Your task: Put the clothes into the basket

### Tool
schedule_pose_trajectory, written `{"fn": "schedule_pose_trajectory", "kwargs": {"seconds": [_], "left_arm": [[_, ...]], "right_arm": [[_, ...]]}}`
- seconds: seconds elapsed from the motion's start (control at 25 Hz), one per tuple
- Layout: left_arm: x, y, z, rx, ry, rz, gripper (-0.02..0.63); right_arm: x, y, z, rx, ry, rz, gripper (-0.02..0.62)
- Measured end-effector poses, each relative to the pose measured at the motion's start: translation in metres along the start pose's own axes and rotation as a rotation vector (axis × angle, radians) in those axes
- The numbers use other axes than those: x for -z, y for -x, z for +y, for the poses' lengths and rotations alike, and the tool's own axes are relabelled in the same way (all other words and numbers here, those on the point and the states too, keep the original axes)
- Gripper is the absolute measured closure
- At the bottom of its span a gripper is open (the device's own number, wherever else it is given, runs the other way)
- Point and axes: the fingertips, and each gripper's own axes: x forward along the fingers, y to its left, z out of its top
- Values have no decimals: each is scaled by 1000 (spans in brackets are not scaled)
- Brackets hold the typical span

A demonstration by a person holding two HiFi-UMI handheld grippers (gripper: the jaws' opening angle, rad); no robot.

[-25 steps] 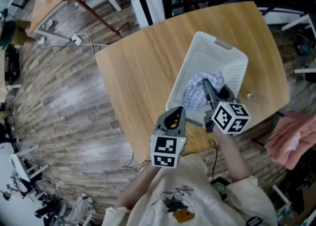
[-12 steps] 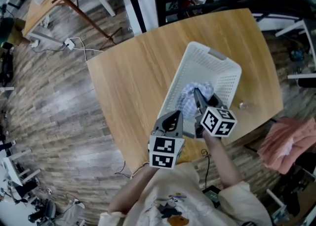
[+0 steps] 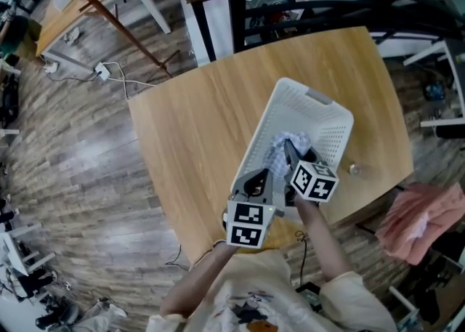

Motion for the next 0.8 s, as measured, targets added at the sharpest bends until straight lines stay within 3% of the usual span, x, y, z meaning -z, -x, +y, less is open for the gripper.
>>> {"fn": "schedule_pose_trajectory", "kwargs": {"seconds": [0.44,0.8], "left_arm": [[-7,-22,-1,5,-41,5,606],[-7,-36,-4,24,-71,27,606]], "right_arm": [[-8,-34,-17,74,-15,-1,422],[-14,-65,-46,155,-104,0,413]]}}
